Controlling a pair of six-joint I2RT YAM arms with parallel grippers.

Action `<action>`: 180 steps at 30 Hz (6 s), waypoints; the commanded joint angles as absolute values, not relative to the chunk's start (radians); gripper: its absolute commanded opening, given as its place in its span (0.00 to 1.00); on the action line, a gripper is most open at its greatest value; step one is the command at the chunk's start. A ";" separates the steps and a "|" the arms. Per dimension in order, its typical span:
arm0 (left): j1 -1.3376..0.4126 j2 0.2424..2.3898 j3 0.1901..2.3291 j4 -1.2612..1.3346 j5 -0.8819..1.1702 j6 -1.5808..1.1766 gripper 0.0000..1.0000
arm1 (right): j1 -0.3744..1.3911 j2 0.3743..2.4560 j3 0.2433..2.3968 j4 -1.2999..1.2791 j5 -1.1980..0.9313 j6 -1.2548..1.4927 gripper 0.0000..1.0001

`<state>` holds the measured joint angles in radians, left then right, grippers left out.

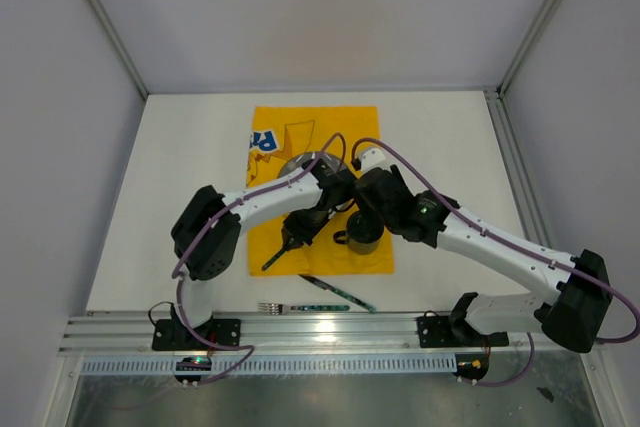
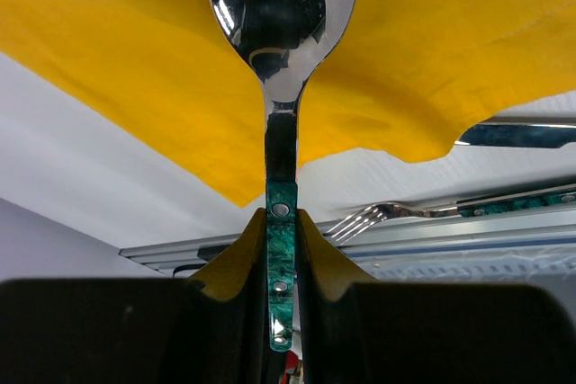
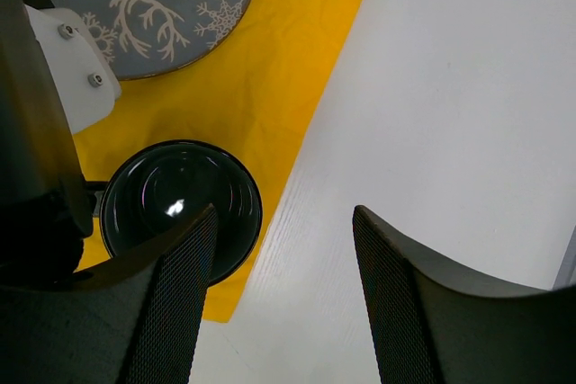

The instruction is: Set the dinner table for one person

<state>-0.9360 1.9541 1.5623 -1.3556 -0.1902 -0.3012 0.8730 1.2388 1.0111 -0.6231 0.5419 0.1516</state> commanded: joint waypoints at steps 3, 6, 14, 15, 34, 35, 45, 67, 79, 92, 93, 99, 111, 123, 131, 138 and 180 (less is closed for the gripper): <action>-1.077 1.899 1.534 -1.260 -0.094 -0.253 0.00 | 0.856 1.330 1.078 -0.495 0.546 0.141 0.66; -1.077 1.908 1.508 -1.206 -0.084 -0.249 0.00 | 0.856 1.336 1.086 -0.492 0.540 0.140 0.66; -1.077 1.963 1.505 -1.161 -0.182 -0.256 0.00 | 0.854 1.332 1.075 -0.497 0.548 0.132 0.66; -1.077 1.983 1.509 -1.169 -0.189 -0.262 0.00 | 0.854 1.330 1.072 -0.495 0.548 0.132 0.66; -1.060 1.911 1.604 -1.132 -0.423 -0.452 0.99 | 0.854 1.315 1.028 -0.482 0.532 0.143 0.66; -1.045 1.898 1.626 -1.129 -0.428 -0.480 0.99 | 0.854 1.315 1.026 -0.482 0.534 0.144 0.66; -0.971 1.656 1.628 -1.076 -0.613 -0.940 0.99 | 0.854 1.293 0.994 -0.482 0.535 0.153 0.66; -0.997 1.557 1.370 -1.382 -0.540 -2.083 0.99 | 0.854 1.282 0.992 -0.460 0.525 0.149 0.66; -0.974 1.528 1.454 -1.663 -0.795 -2.123 0.99 | 0.854 1.219 1.054 -0.368 -0.144 -0.166 0.66; -0.902 1.321 1.348 -1.661 -0.972 -2.160 0.99 | 0.884 1.409 1.206 -0.547 -0.508 -0.353 0.66; -0.902 1.316 1.344 -1.663 -0.974 -2.158 0.99 | 0.884 1.425 1.213 -0.576 -0.502 -0.351 0.66; -0.900 1.322 1.260 -1.565 -0.816 -2.082 0.99 | 0.884 1.378 1.158 -0.434 -0.367 -0.220 0.66; -0.934 1.801 1.509 -1.373 -0.354 -1.052 0.97 | 0.882 1.218 1.143 -0.367 0.195 -0.104 0.72; -0.956 1.668 1.346 -1.237 -0.167 -0.900 0.97 | 0.882 1.161 1.088 -0.348 0.222 -0.106 0.72; -0.956 1.407 1.168 -1.177 -0.121 -0.911 0.98 | 0.882 1.141 1.066 -0.325 0.216 -0.089 0.72; -0.956 1.305 1.102 -1.080 -0.066 -0.812 0.98 | 0.882 1.147 1.045 -0.284 0.160 -0.057 0.72; -0.930 1.456 0.993 -0.822 -0.184 -0.676 0.88 | 0.882 1.118 1.025 -0.299 0.199 -0.049 0.72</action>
<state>-0.9428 1.4647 1.0138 -0.8658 -0.1654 -0.6804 0.8776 1.1496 1.0363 -0.3294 0.1753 -0.0692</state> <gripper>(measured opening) 0.885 0.722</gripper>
